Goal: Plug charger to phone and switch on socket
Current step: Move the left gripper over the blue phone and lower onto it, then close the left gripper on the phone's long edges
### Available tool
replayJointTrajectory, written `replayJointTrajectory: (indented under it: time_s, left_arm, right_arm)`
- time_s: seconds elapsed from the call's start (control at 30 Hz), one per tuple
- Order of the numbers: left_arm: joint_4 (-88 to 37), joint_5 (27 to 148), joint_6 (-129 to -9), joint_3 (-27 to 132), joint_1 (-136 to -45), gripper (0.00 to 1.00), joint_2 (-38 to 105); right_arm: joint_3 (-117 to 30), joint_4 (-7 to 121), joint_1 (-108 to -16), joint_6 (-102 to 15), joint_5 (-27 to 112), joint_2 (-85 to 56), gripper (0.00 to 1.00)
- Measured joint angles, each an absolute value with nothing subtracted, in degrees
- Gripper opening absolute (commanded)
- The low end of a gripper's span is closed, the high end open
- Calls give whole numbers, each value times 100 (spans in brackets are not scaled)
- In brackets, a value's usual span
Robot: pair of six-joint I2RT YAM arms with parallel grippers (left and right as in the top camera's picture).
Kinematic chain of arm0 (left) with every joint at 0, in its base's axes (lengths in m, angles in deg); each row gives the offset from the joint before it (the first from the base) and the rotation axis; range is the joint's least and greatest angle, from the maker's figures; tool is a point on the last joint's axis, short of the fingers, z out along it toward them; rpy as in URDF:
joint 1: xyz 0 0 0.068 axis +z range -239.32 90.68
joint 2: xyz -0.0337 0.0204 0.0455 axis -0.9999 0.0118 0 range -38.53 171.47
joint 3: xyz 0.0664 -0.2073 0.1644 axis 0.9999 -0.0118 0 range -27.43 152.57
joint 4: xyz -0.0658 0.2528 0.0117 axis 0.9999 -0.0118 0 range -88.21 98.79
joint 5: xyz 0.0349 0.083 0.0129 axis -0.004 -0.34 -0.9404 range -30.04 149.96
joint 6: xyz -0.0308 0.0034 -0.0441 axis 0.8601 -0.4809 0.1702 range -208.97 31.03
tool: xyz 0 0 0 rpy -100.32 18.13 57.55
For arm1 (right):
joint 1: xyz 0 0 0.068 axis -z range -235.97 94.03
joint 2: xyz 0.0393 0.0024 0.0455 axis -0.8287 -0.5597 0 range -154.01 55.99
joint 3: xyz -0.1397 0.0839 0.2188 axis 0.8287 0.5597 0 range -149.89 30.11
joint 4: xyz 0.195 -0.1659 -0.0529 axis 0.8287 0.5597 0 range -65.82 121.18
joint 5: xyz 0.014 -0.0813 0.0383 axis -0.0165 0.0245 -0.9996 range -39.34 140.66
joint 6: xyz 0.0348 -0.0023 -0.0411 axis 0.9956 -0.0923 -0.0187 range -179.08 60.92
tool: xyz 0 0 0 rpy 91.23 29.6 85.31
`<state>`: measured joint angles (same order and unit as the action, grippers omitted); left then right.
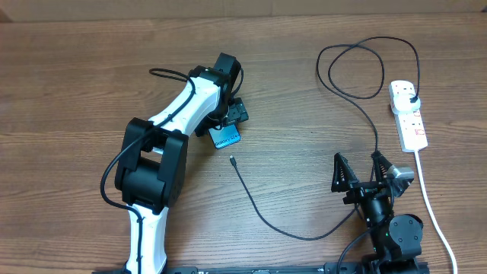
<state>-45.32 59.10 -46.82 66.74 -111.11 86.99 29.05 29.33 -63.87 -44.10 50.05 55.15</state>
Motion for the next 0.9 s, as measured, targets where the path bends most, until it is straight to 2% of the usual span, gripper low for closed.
replayJointTrajectory:
  time_s: [0.53,0.6,0.7,0.9]
  left_arm:
    - [-4582,5910,-4625,6750,-11111,100,8823]
    - [-4591,5906,-4601,6761,-11111,96,8836]
    - [-4652,5862,-4575,6809,-11108,85,8880]
    - [-4696,5844,-4571,6857,-11106,82,8911]
  right_arm:
    - [2905,2931,-6387,-4410,5005,5515,100]
    - [2905,2933,-6387,-4410,5003,5515,100]
    - [2905,2933,-6387,-4412,5003,5515,100]
    - [2905,2933,-6387,-4407,5003,5515,100]
